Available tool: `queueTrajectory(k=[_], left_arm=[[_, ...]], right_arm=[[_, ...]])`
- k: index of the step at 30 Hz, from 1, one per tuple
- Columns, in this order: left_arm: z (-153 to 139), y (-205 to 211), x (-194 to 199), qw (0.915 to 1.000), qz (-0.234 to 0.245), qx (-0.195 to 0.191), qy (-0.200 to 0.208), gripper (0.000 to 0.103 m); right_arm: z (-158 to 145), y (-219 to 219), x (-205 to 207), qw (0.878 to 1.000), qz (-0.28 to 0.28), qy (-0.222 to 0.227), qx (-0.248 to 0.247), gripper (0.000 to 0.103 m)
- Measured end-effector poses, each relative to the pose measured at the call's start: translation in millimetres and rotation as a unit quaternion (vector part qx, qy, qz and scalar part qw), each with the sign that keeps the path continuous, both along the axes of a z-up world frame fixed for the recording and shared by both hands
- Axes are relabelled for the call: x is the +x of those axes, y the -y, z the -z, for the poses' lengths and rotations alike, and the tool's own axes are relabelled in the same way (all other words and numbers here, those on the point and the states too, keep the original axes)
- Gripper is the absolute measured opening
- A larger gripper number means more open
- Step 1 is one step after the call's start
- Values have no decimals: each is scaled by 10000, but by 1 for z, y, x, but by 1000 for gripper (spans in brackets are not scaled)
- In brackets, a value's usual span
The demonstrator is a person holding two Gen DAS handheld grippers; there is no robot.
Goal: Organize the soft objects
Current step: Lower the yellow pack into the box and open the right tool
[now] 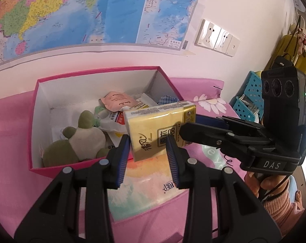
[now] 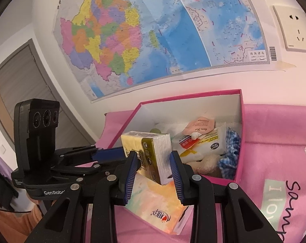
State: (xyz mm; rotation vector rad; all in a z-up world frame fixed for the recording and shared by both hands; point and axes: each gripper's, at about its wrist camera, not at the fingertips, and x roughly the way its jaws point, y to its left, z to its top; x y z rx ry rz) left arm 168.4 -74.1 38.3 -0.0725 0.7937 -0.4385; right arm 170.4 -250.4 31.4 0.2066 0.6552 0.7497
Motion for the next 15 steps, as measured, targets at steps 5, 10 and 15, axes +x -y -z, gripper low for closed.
queueTrajectory(k=[5, 10, 15], left_arm=[[3, -1, 8, 9999, -56, 11, -85, 38], [4, -1, 19, 9998, -115, 27, -164, 38], [5, 1, 31, 9995, -181, 106, -233, 38]], right_arm=[[0, -4, 11, 10000, 52, -6, -39, 34], [0, -6, 19, 9999, 76, -27, -68, 34], [4, -7, 26, 9998, 167, -100, -75, 34]])
